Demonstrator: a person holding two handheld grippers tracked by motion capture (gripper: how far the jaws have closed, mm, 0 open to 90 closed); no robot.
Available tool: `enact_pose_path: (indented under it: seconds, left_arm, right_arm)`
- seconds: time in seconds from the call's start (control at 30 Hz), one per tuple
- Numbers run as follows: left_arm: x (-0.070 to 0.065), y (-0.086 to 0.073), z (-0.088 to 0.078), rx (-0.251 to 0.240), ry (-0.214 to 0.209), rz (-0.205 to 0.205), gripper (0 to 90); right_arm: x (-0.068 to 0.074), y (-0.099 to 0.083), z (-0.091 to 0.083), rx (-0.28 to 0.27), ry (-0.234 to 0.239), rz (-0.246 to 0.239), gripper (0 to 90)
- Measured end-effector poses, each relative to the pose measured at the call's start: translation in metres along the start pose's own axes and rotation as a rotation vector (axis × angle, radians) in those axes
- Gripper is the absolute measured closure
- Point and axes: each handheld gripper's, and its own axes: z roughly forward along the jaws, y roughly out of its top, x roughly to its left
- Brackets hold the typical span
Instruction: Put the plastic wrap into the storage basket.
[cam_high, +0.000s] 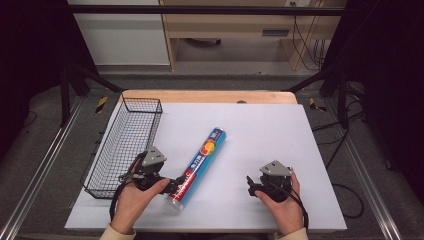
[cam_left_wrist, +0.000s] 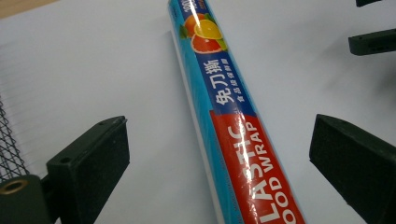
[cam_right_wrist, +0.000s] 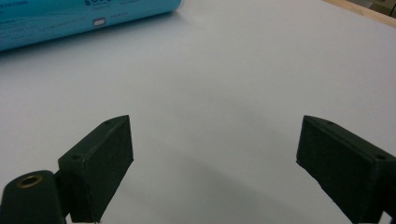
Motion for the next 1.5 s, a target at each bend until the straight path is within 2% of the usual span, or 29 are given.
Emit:
enact_pose_path:
  seconds: [0.1, 0.13, 0.23, 0.33, 0.37, 0.4, 0.43, 0.47, 0.53, 0.57, 0.6, 0.63, 0.67, 0.7, 0.73, 0.83, 0.87, 0.9, 1.0, 1.1, 1.23, 1.33, 1.5]
  left_arm:
    - [-0.004, 0.001, 0.002, 0.024, -0.017, 0.012, 4.9]
    - [-0.007, 0.002, 0.003, 0.032, -0.02, 0.029, 5.0]
    - [-0.008, 0.006, 0.004, 0.054, -0.035, 0.034, 5.4]
    - [-0.007, 0.009, 0.005, 0.06, -0.041, 0.024, 5.9]
    - [-0.007, 0.011, 0.007, 0.073, -0.037, 0.02, 5.9]
    - [-0.004, 0.014, 0.01, 0.116, -0.035, 0.015, 6.0]
    - [-0.004, 0.014, 0.01, 0.116, -0.035, 0.015, 6.4]
    - [-0.002, 0.019, 0.013, 0.157, -0.036, 0.004, 6.5]
    - [-0.001, 0.023, 0.016, 0.211, -0.021, 0.006, 7.2]
    - [-0.001, 0.023, 0.016, 0.211, -0.021, 0.006, 7.5]
    - [-0.002, 0.027, 0.021, 0.268, -0.005, 0.012, 7.5]
    - [-0.002, 0.027, 0.021, 0.268, -0.005, 0.012, 7.5]
    - [-0.004, 0.029, 0.027, 0.315, 0.001, 0.011, 7.5]
    - [-0.006, 0.031, 0.03, 0.341, 0.001, 0.006, 7.5]
    - [-0.007, 0.034, 0.033, 0.352, -0.002, -0.017, 7.4]
    - [-0.009, 0.04, 0.037, 0.381, 0.001, -0.016, 8.8]
    - [-0.013, 0.048, 0.042, 0.419, -0.012, 0.016, 12.3]
    - [-0.014, 0.051, 0.044, 0.424, -0.021, 0.018, 15.5]
    - [-0.017, 0.058, 0.058, 0.453, -0.012, 0.024, 13.1]
    - [-0.018, 0.064, 0.073, 0.478, -0.024, -0.003, 13.9]
    - [-0.016, 0.069, 0.088, 0.48, -0.008, -0.032, 13.0]
    - [-0.015, 0.069, 0.098, 0.496, 0.006, -0.041, 12.8]
    - [-0.012, 0.068, 0.108, 0.493, 0.033, -0.042, 11.1]
  right_arm:
    - [0.002, -0.001, 0.0, -0.004, 0.007, 0.0, 11.5]
    - [0.002, -0.001, -0.001, -0.007, 0.003, 0.001, 11.8]
    - [0.003, -0.002, -0.001, -0.002, 0.001, 0.019, 13.3]
    - [0.004, -0.003, 0.0, 0.014, 0.013, 0.007, 13.8]
    - [0.004, -0.005, 0.001, 0.029, 0.026, -0.013, 13.8]
    - [0.003, -0.005, 0.001, 0.033, 0.03, -0.014, 13.6]
    - [0.003, -0.005, 0.001, 0.033, 0.03, -0.014, 13.6]
    - [0.001, -0.005, -0.002, 0.031, 0.035, 0.005, 13.7]
    - [0.001, -0.004, -0.004, 0.02, 0.042, 0.018, 13.6]
    - [0.001, -0.004, -0.004, 0.02, 0.042, 0.018, 13.6]
    - [0.001, -0.004, -0.005, 0.018, 0.043, 0.02, 13.7]
    - [0.001, -0.004, -0.005, 0.018, 0.043, 0.02, 13.7]
    - [0.001, -0.004, -0.004, 0.013, 0.05, 0.01, 13.7]
    - [0.001, -0.004, -0.004, 0.012, 0.052, 0.006, 13.6]
    - [0.001, -0.004, -0.005, 0.016, 0.053, 0.011, 13.6]
    - [-0.001, -0.002, -0.006, 0.004, 0.056, 0.026, 13.7]
    - [-0.002, -0.002, -0.006, 0.007, 0.058, 0.025, 13.7]
    - [-0.002, -0.003, -0.006, 0.009, 0.055, 0.025, 13.7]
    - [-0.002, -0.003, -0.005, 0.018, 0.06, 0.028, 13.8]
    - [-0.001, -0.003, -0.005, 0.023, 0.064, 0.029, 14.0]
    - [0.0, -0.003, -0.004, 0.025, 0.072, 0.025, 13.9]
    - [0.0, -0.003, -0.003, 0.03, 0.075, 0.019, 13.9]
    - [0.0, -0.003, -0.003, 0.033, 0.078, 0.021, 13.8]
